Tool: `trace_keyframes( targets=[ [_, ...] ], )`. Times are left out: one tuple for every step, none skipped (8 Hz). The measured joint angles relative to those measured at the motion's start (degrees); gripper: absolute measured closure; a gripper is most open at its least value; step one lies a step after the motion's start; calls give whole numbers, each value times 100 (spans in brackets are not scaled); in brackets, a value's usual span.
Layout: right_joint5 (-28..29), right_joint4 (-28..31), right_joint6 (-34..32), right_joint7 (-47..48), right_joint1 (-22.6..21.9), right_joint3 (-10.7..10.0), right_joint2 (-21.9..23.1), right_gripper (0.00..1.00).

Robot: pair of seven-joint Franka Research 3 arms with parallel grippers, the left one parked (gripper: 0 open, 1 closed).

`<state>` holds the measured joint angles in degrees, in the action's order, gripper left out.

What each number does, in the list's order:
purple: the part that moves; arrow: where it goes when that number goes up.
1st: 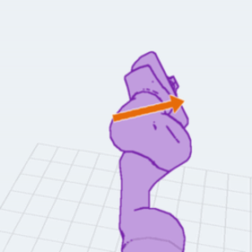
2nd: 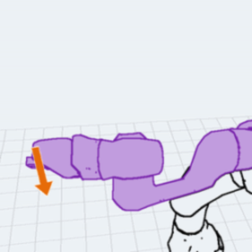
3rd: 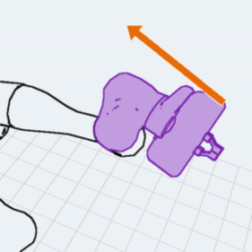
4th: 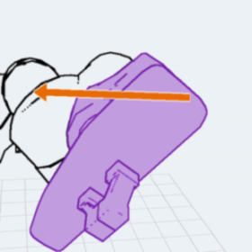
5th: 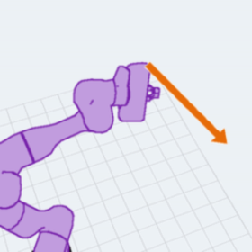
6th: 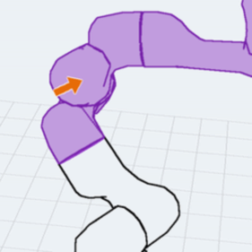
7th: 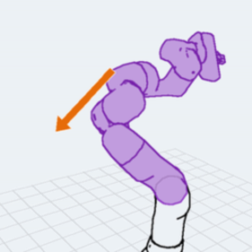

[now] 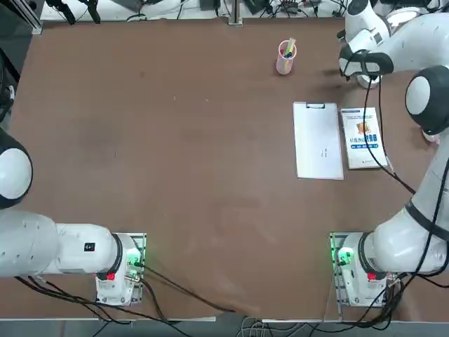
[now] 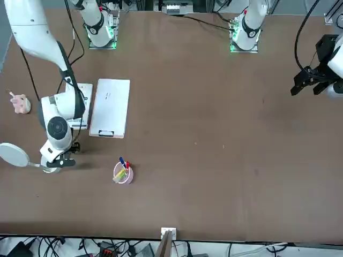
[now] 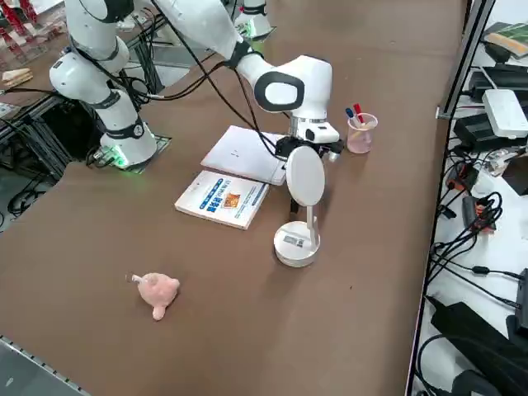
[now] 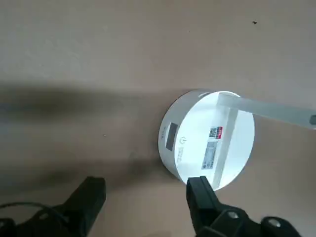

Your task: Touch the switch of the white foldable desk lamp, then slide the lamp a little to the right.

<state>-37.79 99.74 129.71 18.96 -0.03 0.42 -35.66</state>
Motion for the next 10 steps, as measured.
trace_keyframes(
  targets=[
    [-7, -21, 0, 0, 21, -3, -52, 0],
    [-41, -31, 0, 0, 38, -3, -89, 0],
    [-98, -34, 0, 0, 61, -5, -131, 0],
    [-153, -62, 2, 0, 90, -13, -182, 0],
    [-221, -124, 4, 0, 107, -18, -241, 0],
    [-326, -171, 4, 0, 113, -18, -295, 0],
    [-398, -195, 5, 0, 113, -18, -325, 0],
    [-418, -248, 9, 0, 113, -18, -357, 0],
    [-423, -341, 10, 0, 113, -18, -398, 0],
    [-425, -401, 10, 0, 113, -18, -427, 0]
  ],
)
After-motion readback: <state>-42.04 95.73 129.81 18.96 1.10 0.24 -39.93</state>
